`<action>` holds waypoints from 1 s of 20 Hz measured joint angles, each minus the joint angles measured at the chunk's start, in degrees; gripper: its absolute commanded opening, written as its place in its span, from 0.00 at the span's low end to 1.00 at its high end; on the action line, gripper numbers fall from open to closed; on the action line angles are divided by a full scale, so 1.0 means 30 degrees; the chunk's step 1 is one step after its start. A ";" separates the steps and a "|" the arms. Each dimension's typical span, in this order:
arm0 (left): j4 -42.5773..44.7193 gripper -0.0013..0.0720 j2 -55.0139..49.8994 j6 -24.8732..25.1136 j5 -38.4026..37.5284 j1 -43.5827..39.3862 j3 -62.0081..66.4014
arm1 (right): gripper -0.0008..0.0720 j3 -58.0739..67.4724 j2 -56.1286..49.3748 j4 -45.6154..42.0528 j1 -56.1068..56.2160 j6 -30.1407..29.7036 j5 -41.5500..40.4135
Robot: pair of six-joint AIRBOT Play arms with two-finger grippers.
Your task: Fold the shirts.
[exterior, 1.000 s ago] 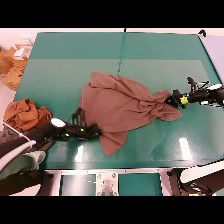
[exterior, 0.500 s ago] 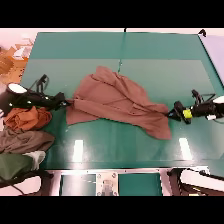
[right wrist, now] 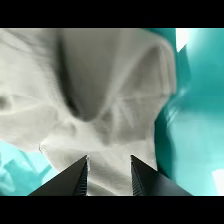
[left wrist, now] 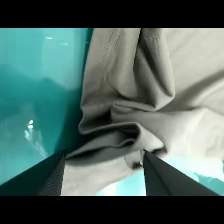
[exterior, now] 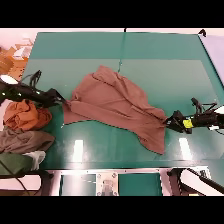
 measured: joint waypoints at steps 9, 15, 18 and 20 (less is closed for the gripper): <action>0.2732 0.74 0.0736 -0.1625 -0.3687 0.1610 -0.0707 | 0.40 0.1778 -0.1668 -0.2579 -0.1239 0.0415 -0.0364; 0.0554 0.74 0.0940 -0.0714 0.0153 0.0678 -0.5340 | 0.40 0.1858 -0.3453 -0.1202 -0.1625 -0.0124 -0.1020; -0.1020 0.56 0.0750 -0.0204 0.1778 -0.0517 -0.6426 | 0.40 0.1836 -0.3963 -0.0561 -0.1625 -0.0430 -0.1217; -0.1209 0.13 0.0452 0.0015 0.2681 -0.0933 -0.6761 | 0.40 0.1778 -0.4116 -0.0357 -0.1625 -0.0503 -0.1260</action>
